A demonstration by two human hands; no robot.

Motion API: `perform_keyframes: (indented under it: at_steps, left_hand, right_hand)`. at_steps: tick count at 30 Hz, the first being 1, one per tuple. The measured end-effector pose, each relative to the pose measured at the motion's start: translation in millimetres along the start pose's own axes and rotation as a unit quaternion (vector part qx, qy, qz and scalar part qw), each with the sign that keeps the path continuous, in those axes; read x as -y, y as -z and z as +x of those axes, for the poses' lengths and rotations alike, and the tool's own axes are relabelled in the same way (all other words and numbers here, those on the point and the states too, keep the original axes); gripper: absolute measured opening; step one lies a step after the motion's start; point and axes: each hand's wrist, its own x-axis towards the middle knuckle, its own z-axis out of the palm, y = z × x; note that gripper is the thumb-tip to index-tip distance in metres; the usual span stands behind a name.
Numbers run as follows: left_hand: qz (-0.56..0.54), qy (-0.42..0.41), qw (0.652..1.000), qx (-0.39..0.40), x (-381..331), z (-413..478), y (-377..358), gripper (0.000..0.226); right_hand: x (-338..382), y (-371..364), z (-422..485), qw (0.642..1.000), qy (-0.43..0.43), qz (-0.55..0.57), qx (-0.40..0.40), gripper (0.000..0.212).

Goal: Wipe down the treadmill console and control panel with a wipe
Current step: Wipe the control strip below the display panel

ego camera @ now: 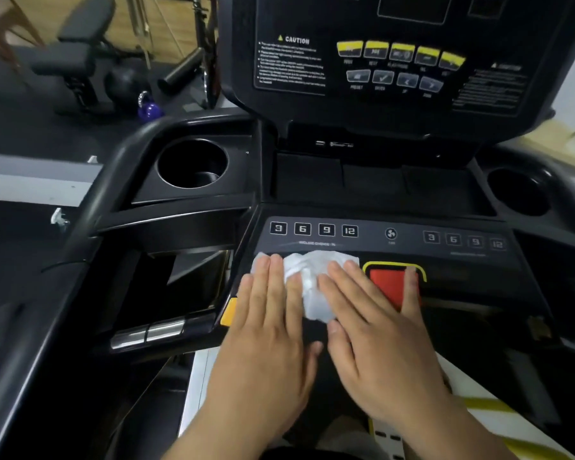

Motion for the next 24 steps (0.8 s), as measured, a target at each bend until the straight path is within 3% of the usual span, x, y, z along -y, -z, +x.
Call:
perform_keyframes:
  at_steps: [8,14,18,21,24]
  left_hand:
    - [0.096,-0.068,0.992,0.051,-57,84,-3,0.086]
    - [0.074,-0.086,0.993,0.032,-68,98,-8,0.098]
    - [0.07,-0.064,0.995,-0.005,-53,73,-9,0.094]
    - [0.066,-0.018,0.997,-0.033,-34,52,-9,0.08]
    - [0.08,0.044,0.995,-0.032,-14,33,-6,0.08]
  right_hand:
    - [-63,12,8,0.994,-0.094,-0.046,-0.026,0.053]
    - [-95,18,-1,0.99,-0.126,-0.048,-0.04,0.055]
    - [-73,19,11,0.997,-0.065,-0.036,-0.023,0.057]
    - [-44,16,28,1.0,0.008,-0.016,-0.007,0.057]
    - [-18,10,44,0.998,0.071,-0.002,0.002,0.058]
